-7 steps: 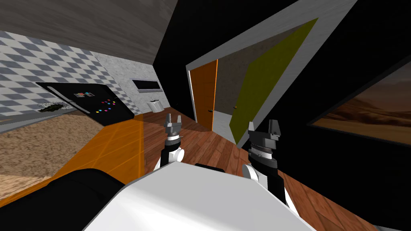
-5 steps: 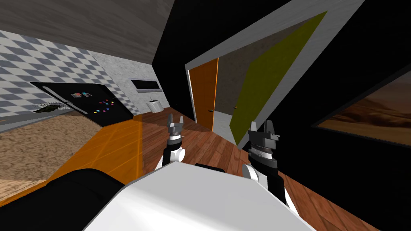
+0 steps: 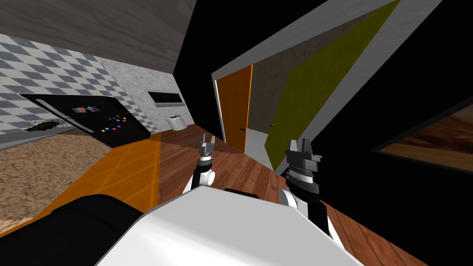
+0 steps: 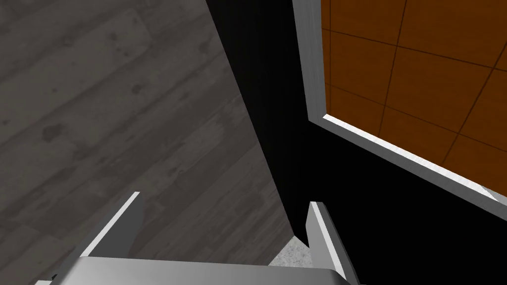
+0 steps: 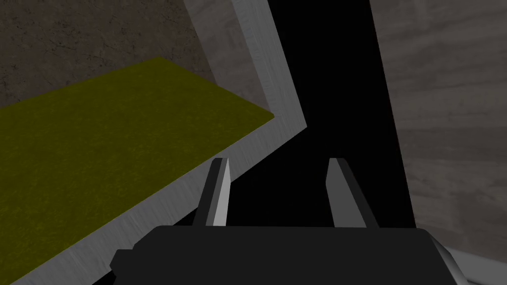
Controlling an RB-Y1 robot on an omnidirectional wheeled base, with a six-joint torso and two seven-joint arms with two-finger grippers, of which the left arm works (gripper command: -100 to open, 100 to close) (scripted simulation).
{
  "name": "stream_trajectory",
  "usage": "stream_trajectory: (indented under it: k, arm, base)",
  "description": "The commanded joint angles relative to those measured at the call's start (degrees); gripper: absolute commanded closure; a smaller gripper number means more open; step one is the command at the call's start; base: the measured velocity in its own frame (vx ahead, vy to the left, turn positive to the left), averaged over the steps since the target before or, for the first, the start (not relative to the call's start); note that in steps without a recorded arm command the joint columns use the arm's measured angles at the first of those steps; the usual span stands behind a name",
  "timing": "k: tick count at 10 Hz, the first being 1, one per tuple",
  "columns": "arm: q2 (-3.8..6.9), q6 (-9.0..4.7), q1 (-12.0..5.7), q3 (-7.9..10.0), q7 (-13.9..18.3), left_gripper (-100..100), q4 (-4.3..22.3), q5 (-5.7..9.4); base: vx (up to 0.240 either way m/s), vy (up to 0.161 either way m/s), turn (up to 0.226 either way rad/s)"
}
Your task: Push the door open
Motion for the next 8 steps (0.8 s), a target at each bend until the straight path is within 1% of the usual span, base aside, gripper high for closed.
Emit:
stream_trajectory:
  k: [1,5,8]
  arm:
    - [0.13,-0.11,-0.46,-0.78,0.0,-100,1.7,-0.54]
    - [0.79,-0.53,-2.01,-1.48,0.3,-100,5.8,-1.19]
    - [1.23,-0.89,-3.35,-2.09,0.6,-100,9.4,-1.76]
  base:
    - [0.156,0.021,-0.014]
    - [0.092,0.017,-0.009]
    - [0.096,0.018,-0.010]
